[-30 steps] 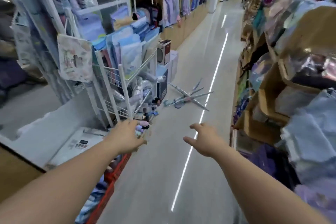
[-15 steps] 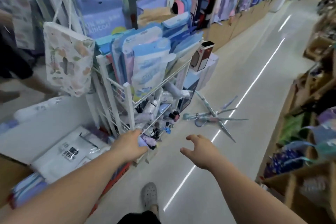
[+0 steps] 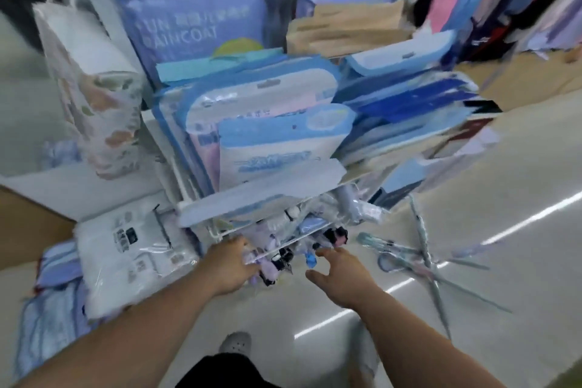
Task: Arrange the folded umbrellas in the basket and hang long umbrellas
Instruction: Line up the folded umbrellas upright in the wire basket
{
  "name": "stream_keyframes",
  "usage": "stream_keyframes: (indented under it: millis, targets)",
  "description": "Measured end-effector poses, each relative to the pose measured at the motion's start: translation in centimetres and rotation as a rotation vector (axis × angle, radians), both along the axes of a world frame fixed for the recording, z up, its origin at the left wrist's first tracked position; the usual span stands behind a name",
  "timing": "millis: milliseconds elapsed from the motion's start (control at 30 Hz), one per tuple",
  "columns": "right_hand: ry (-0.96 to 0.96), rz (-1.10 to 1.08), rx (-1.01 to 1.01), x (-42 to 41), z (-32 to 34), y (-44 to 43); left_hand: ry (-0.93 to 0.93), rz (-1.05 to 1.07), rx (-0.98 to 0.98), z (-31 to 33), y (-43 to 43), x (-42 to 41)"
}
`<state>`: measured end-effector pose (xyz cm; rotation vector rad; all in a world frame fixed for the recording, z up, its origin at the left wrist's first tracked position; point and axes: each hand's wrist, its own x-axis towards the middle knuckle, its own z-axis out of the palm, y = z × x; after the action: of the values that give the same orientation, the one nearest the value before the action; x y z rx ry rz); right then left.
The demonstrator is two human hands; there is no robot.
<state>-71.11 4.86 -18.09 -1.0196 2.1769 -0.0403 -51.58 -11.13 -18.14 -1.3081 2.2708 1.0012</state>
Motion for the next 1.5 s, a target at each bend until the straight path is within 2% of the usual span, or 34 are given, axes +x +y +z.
stream_keyframes:
  millis: [200, 400, 533, 633, 767, 867, 1000, 1200, 1333, 1500]
  targets:
    - [-0.085, 0.320, -0.046, -7.9, -3.8, -3.2, -0.020, 0.359, 0.012, -4.0, 3.9, -3.3]
    - [-0.121, 0.471, -0.092, -10.2, -6.5, -5.9, 0.061, 0.524, -0.003, -6.4, 7.3, -5.4]
    - [-0.051, 0.569, -0.139, -9.6, -10.0, -8.2, 0.094, 0.541, -0.034, -10.0, 6.1, -5.9]
    - [0.060, 0.681, -0.213, -9.0, -13.4, -10.5, 0.201, 0.561, -0.074, -13.6, 4.4, -6.4]
    - [0.226, 0.790, -0.338, -9.2, -17.4, -12.9, 0.293, 0.549, -0.192, -18.6, 2.4, -7.3]
    - [0.293, 0.849, -0.439, -9.8, -20.1, -14.0, 0.273, 0.502, -0.297, -21.6, 1.7, -8.0]
    - [0.350, 0.864, -0.589, -10.3, -23.4, -14.7, 0.249, 0.427, -0.434, -24.7, 1.8, -8.4]
    - [0.384, 0.860, -0.807, -10.3, -26.9, -16.1, 0.443, 0.458, -0.699, -28.1, 1.8, -8.8]
    - [0.394, 0.850, -0.982, -10.6, -29.2, -16.6, 0.501, 0.425, -0.839, -30.1, 2.1, -8.0]
    - [0.434, 0.827, -0.999, -10.3, -29.4, -16.9, 0.677, 0.539, -0.768, -31.2, 3.1, -7.6]
